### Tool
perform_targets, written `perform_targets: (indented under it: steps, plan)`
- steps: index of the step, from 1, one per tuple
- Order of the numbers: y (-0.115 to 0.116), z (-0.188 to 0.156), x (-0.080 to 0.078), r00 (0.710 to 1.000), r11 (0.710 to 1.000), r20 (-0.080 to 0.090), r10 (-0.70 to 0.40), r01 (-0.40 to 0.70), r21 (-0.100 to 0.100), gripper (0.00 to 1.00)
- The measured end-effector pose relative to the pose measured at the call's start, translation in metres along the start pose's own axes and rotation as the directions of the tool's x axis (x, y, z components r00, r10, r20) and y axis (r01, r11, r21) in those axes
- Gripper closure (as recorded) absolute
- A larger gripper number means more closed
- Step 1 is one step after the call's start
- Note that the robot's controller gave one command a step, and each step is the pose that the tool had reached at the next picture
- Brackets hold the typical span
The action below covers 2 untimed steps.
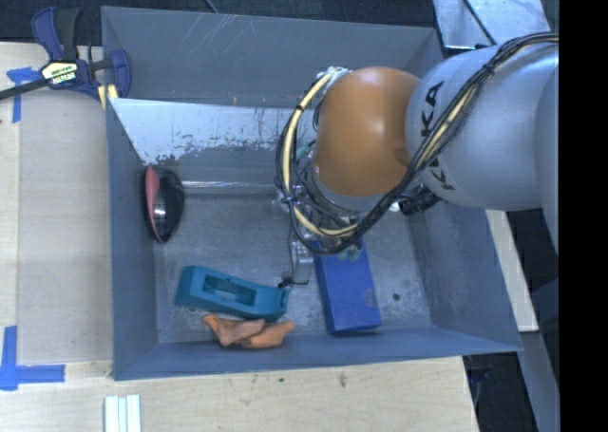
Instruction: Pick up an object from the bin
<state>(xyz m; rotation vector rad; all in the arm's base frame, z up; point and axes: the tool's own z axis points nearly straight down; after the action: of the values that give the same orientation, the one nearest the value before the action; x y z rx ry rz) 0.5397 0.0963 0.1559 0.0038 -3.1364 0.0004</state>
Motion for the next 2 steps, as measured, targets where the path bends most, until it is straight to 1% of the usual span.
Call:
perform_targets:
  steps: [1, 2]
  plan:
    - [0.000, -0.005, -0.002, 1.000, 1.000, 0.008, 0.002, -0.002, -0.001, 0.00]
    - [0.023, 0.036, 0.019, 1.000, 1.000, 0.017, -0.017, 0.017, -0.001, 0.00]
